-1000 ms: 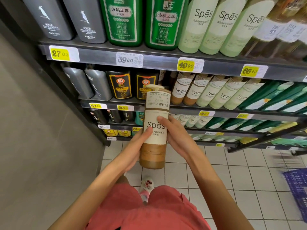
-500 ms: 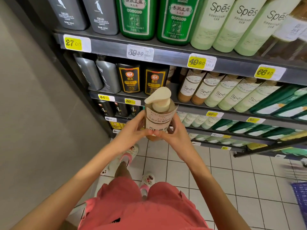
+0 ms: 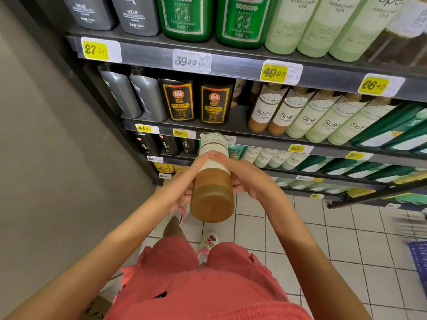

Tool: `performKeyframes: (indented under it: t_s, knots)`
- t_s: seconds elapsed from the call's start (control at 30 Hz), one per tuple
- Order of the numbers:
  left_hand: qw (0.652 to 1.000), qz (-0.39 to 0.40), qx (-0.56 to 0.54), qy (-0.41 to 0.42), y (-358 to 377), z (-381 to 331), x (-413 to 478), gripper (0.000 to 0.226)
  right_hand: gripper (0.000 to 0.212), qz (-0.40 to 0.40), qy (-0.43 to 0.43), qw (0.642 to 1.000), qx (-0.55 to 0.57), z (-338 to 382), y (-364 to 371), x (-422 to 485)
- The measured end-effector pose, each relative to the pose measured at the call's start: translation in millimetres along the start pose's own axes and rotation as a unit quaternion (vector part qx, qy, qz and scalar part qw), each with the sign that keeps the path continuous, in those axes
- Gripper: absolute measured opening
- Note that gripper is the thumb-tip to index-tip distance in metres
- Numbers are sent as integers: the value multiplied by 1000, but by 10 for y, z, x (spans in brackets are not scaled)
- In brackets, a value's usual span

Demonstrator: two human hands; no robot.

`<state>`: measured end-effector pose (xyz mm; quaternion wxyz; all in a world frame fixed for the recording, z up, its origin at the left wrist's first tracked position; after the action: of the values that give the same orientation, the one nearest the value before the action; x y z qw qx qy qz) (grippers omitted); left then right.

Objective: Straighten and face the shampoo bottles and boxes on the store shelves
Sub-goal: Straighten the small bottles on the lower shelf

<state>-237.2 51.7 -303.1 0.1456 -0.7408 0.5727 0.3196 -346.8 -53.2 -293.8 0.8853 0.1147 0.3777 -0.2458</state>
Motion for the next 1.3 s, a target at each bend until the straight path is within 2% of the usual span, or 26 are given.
performKeyframes:
  t_s: [0.1, 0.17, 0.23, 0.37, 0.43, 0.5, 0.57, 0.63, 0.7, 0.77, 0.87, 0.97, 1.1, 1.17, 1.3]
  knots:
    - [999, -10, -37, -16, 31, -19, 14, 85, 73, 0, 9, 1000, 20, 25, 22, 33]
    - [998, -5, -61, -10, 32, -31, 30, 69, 69, -23, -1, 1000, 8, 51, 21, 34]
    - [996, 3, -94, -4, 54, -24, 57, 48, 53, -59, -25, 998, -18, 53, 18, 19]
    - [990, -1, -121, 67, 144, 26, 155, 38, 34, -71, -131, 988, 34, -34, 128, 9]
    - [989, -20, -104, 102, 194, 18, 216, 38, 38, -79, -194, 975, 74, -50, 182, 19]
    - [987, -34, -92, 125, 236, 0, 288, 43, 32, -82, -240, 962, 106, -66, 176, 57]
    - [988, -41, -79, 129, 262, -67, 338, 59, 29, -92, -261, 954, 118, -110, 106, 129]
    - [991, -30, -66, 112, 255, -122, 405, 69, 38, -109, -249, 950, 152, -151, 13, 202]
    - [993, -30, -56, 103, 211, -136, 513, 51, 45, -142, -225, 951, 160, -181, -84, 303]
    - [994, -28, -56, 92, 166, -118, 644, 34, 42, -171, -205, 953, 144, -198, -160, 411]
    - [996, -22, -28, 77, 115, -75, 795, 35, 31, -204, -183, 953, 128, -222, -239, 581]
    - [996, -5, 9, 90, 80, -141, 909, 30, 34, -238, -183, 947, 115, -203, -321, 739]
    - [989, -30, 83, 122, 1, -335, 1181, 36, 36, -313, -192, 926, 88, -66, -441, 938]
    - [983, -42, 118, 134, -30, -423, 1304, 39, 45, -336, -207, 915, 88, 11, -492, 1041]
    - [979, -79, 134, 135, -138, -549, 1434, 36, 57, -413, -257, 872, 60, 146, -548, 1234]
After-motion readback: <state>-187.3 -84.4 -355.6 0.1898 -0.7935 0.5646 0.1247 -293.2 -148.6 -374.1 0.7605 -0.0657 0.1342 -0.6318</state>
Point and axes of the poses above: each hand's wrist, its own x-axis towards the middle knuckle, its own y-axis out of the palm, z = x × y, the point moved 1 cm from there along x, towards the middle knuckle, and after that the axes turned 6 degrees about z, right-handed, at the moved point
